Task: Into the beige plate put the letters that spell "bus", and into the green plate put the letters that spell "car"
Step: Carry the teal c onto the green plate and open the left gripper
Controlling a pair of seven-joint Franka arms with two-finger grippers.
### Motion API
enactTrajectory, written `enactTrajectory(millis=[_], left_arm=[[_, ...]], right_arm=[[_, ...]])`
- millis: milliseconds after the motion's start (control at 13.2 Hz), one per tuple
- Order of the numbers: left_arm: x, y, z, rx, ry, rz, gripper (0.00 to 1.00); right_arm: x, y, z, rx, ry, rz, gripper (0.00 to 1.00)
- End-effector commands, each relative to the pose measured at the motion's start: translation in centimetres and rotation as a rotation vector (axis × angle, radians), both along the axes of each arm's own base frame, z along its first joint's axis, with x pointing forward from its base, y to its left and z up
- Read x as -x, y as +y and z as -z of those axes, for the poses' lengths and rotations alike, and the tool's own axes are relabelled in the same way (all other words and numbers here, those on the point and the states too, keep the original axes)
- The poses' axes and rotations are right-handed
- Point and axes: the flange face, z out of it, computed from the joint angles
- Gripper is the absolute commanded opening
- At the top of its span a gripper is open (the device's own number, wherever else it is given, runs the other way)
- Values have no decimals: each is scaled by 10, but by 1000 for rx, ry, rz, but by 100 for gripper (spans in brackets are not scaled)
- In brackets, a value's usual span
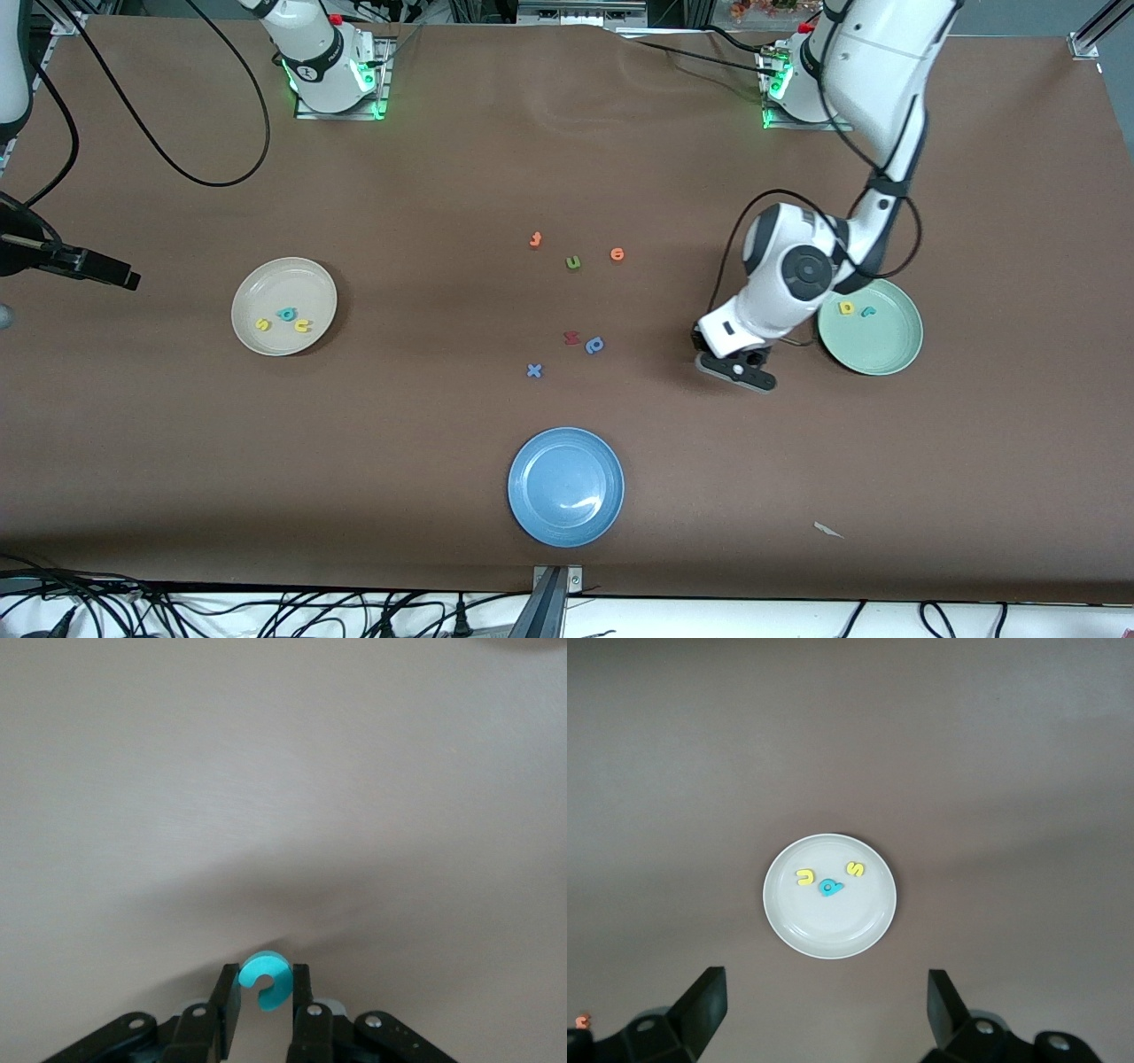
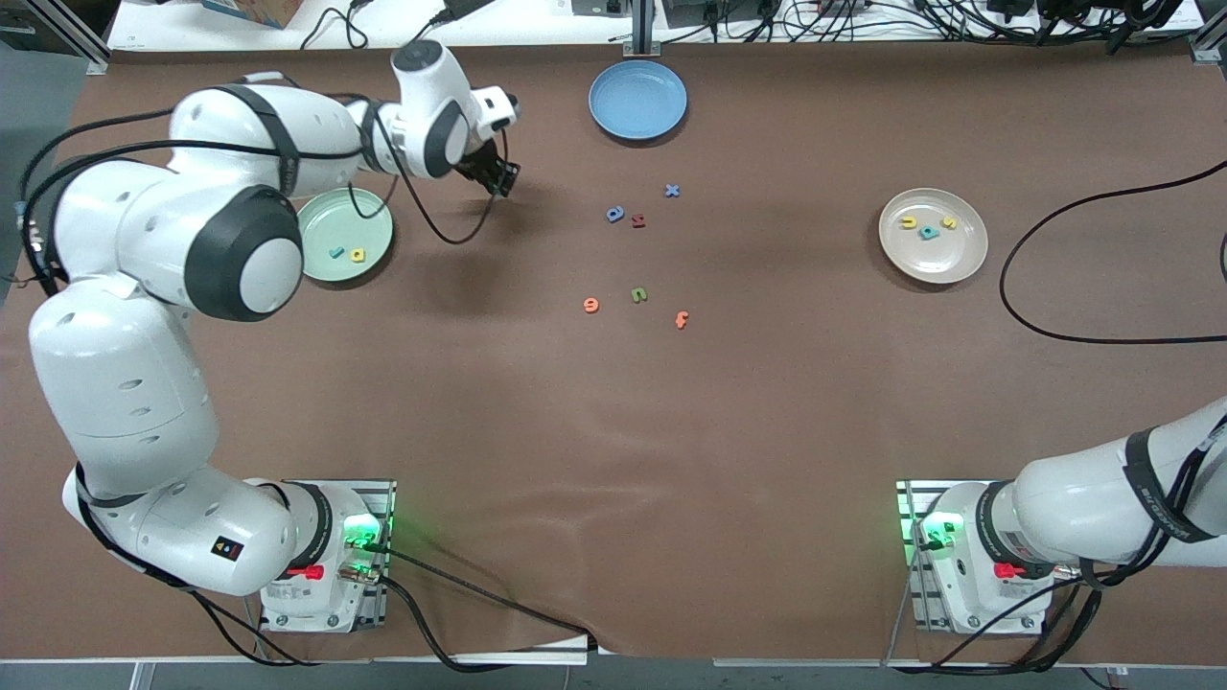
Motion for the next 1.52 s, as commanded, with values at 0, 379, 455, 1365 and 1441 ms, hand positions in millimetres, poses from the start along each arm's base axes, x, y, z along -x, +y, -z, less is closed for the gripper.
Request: enactTrajectory(millis=[0,379,455,1365,1441], left_arm=[[-3,67,-47,-40,47,-43,0],[18,168,-70,-107,188,-61,0],[29,187,-72,-152,191,-39,0],[85,230,11,-237,98,1,0],[78,229,15,-238,85,2,0]], right_arm=[[2,-1,-1,1,-7,-4,100],[2,-1,-1,1,-7,-5,100],[2,-1,-1,1,-7,-7,100],[2,-3,0,0,-6,-13,100],[2,-3,-1,1,-7,-13,100]])
